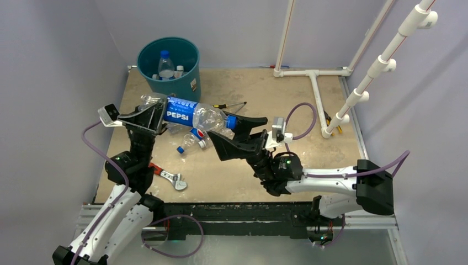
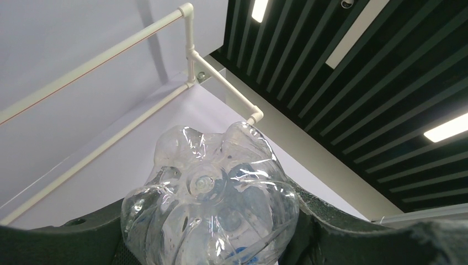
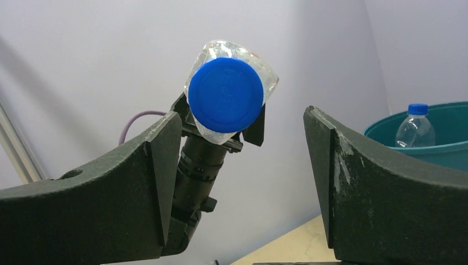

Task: Put the plastic bottles in the bin
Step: Place the plastic bottle in the trash bin.

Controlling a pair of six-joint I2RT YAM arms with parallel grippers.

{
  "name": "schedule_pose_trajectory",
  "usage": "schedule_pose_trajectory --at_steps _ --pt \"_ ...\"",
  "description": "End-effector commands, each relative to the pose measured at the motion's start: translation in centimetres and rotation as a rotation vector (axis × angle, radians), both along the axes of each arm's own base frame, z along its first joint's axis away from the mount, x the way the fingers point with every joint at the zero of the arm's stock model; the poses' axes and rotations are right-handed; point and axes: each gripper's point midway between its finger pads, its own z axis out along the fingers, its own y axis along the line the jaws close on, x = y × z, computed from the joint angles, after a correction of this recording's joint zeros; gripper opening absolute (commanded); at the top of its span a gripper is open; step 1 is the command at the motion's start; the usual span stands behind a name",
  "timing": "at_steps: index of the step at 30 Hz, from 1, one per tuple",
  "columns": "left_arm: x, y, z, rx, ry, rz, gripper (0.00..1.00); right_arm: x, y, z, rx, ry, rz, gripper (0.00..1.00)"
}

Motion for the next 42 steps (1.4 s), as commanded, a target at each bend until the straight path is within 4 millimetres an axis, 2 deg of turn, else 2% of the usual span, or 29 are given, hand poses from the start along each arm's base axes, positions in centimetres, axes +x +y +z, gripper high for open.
schedule_pose_trajectory --at_steps 1,9,19,24,27,33,35,36,40,42 --pt "-0.6 0.4 0.3 -0.028 -0.002 -0.012 0.0 -2.2 -7.5 6.8 0.361 -0.129 -0.036 0.82" --pt "-0.3 0.6 0.2 -0.025 0.014 0.011 0.0 -2.2 -9.0 7.7 0.377 -0.145 -0.088 0.83" --pt "0.1 -0.3 -1.1 0.001 0.038 -0.027 0.0 -2.1 -9.9 8.2 0.403 -0.153 -0.116 0.75" --pt "0.2 -0.9 -1.7 0.022 0.05 -0.055 0.0 -2.0 -10.3 8.7 0.411 -0.16 -0.132 0.54" --pt "0.2 -1.1 -1.9 0.031 0.052 -0.069 0.0 -2.0 -9.8 9.2 0.393 -0.166 -0.131 0.42" --pt "0.1 -1.6 -2.2 0.054 0.055 -0.087 0.0 -1.7 -9.0 9.0 0.342 -0.155 -0.127 0.21" --pt "0.1 -1.7 -2.3 0.066 0.064 -0.084 0.15 -1.5 -8.7 8.7 0.312 -0.145 -0.127 0.11" --pt "0.2 -1.8 -2.5 0.08 0.07 -0.081 0.22 -1.5 -9.1 8.8 0.31 -0.136 -0.13 0.0" --pt "0.3 -1.9 -2.6 0.109 0.071 -0.06 0.56 -1.1 -9.7 8.5 0.27 -0.098 -0.144 0.0" --pt "0.4 -2.1 -2.8 0.123 0.072 -0.058 0.69 -1.1 -10.2 8.6 0.254 -0.095 -0.155 0.0"
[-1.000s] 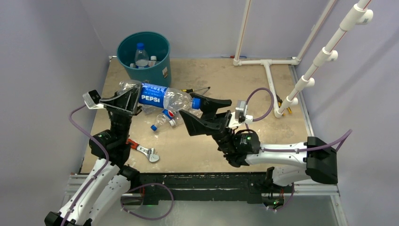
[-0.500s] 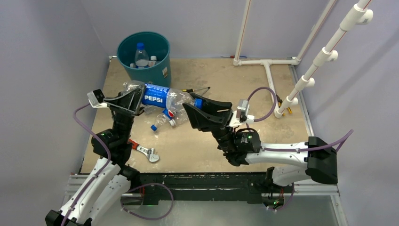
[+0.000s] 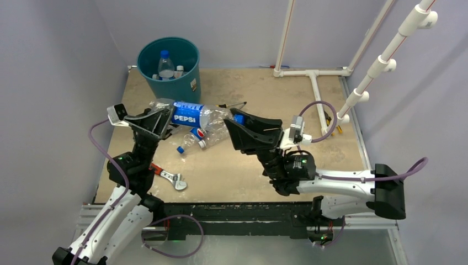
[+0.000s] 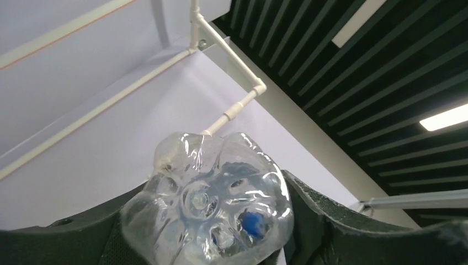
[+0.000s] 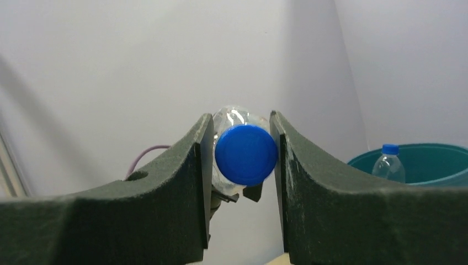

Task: Put the plastic bottles in the bin
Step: Place the plastic bottle in the trash bin.

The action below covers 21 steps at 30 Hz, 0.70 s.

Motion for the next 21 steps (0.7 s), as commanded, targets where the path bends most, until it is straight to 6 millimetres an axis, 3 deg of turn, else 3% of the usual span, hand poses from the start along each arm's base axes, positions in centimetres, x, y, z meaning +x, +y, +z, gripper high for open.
schedule_pose_trajectory --at_steps 1,3,6,8,11,15,21 --pt "1.1 -0.8 -1.2 0.091 0.026 0.038 0.71 -1.0 -7.0 4.5 0.207 -0.04 -0.058 0.0" --pt "1.4 -0.8 -1.5 0.098 0.033 0.046 0.7 -1.0 -7.2 4.5 0.185 -0.036 -0.064 0.0" --pt "1.8 -1.3 -1.7 0.098 0.032 0.024 0.47 -1.2 -7.2 4.5 0.17 -0.039 -0.062 0.0" --pt "2.0 -1.6 -1.9 0.086 0.03 -0.003 0.42 -1.3 -7.1 4.5 0.165 -0.047 -0.059 0.0" --pt "1.9 -1.8 -2.1 0.087 0.024 -0.013 0.58 -1.3 -7.3 4.9 0.151 -0.049 -0.066 0.0" --pt "1.8 -0.8 -1.8 0.12 0.021 0.079 0.72 -1.1 -8.0 5.5 0.093 -0.017 -0.086 0.0" --pt "2.3 1.4 -1.4 0.195 0.064 0.271 0.94 -0.4 -9.5 4.5 -0.017 0.045 -0.148 0.0"
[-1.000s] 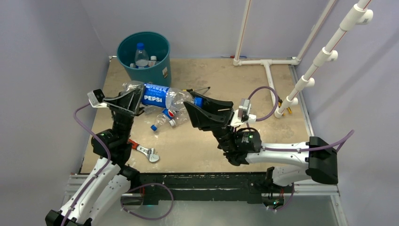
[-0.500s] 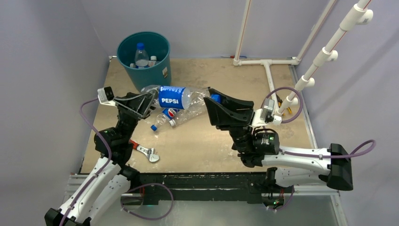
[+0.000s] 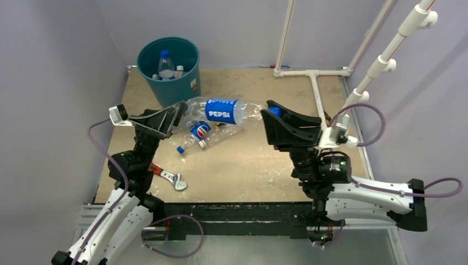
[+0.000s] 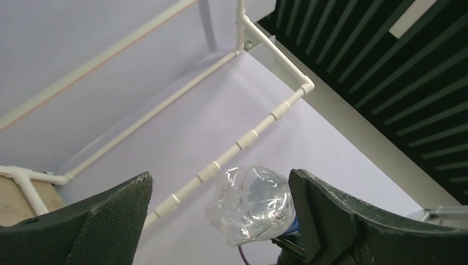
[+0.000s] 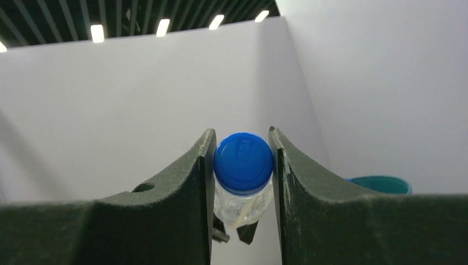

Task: Put the plastic bottles in the bin
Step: Place the plastic bottle in the trash bin.

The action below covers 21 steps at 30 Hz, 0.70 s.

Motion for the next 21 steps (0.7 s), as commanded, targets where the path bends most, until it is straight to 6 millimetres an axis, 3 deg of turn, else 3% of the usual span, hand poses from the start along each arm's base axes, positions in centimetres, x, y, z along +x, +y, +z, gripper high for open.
schedule_pose_trajectory --at_steps 1,4,6,10,12,15,17,21 --pt "0.5 3.0 1.5 0.084 -0.007 0.246 0.96 0.7 -2.4 1.0 -0.054 0.064 -0.07 0.0" --pt "-0.3 4.5 3.4 0.226 -0.078 0.411 0.98 1.9 -1.4 -0.6 -0.239 0.173 -0.097 0.0" --pt "-0.4 4.2 4.5 0.407 -0.124 0.479 0.98 2.4 -1.1 -1.6 -0.342 0.249 -0.097 0.0" --pt "-1.3 -0.4 5.6 0.794 -0.331 0.338 0.98 2.6 -1.0 -5.3 -0.574 0.382 -0.098 0.0" --pt "-2.4 -3.6 4.4 0.903 -0.43 0.134 0.98 2.3 -1.0 -6.5 -0.659 0.429 -0.082 0.0" --pt "-5.1 -6.8 3.3 0.886 -0.573 -0.13 0.99 1.8 -1.1 -7.7 -0.772 0.473 -0.06 0.0" --pt "-6.0 -7.3 2.9 0.861 -0.627 -0.187 0.99 1.5 -1.0 -8.0 -0.826 0.486 -0.045 0.0" --pt "-5.5 -7.9 0.3 0.913 -0.609 -0.22 0.99 0.8 0.1 -8.0 -0.903 0.471 0.001 0.0"
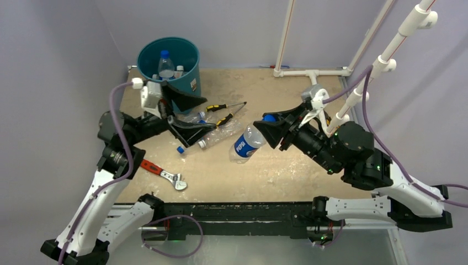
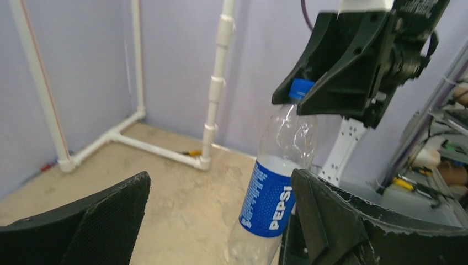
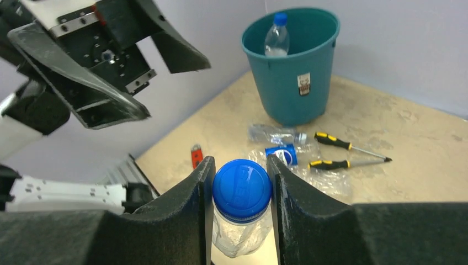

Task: Put the plastic bottles in the bin
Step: Place the plastic bottle in the trash bin.

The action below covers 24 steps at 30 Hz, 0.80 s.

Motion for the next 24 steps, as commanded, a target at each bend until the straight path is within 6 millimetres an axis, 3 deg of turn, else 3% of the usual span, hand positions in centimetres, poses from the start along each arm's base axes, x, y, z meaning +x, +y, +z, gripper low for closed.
schedule_pose_trajectory --at_steps 1,5,12,18,24 --pt "-1.9 -1.6 -3.5 0.117 -0.03 -0.15 0.99 -1.1 0.8 -2.0 -0.141 0.05 0.077 0.0" --pt "-1.0 -2.5 -7.2 0.186 0.066 -0.165 0.99 -0.8 2.9 -1.7 -0.158 0.016 0.107 0.0" --pt "-2.8 -3.9 -9.6 0.206 0.046 -0.207 0.99 -0.2 7.8 -1.6 -0.195 -0.016 0.177 0.0" --pt "-2.9 -4.7 -11.9 0.266 0.077 -0.204 0.99 1.1 9.2 -0.5 -0.177 -0.022 0.224 0.0" --pt "-2.6 -4.9 -11.8 0.254 0.076 -0.191 0.93 1.5 9.8 -0.6 -0.161 -0.009 0.288 0.0"
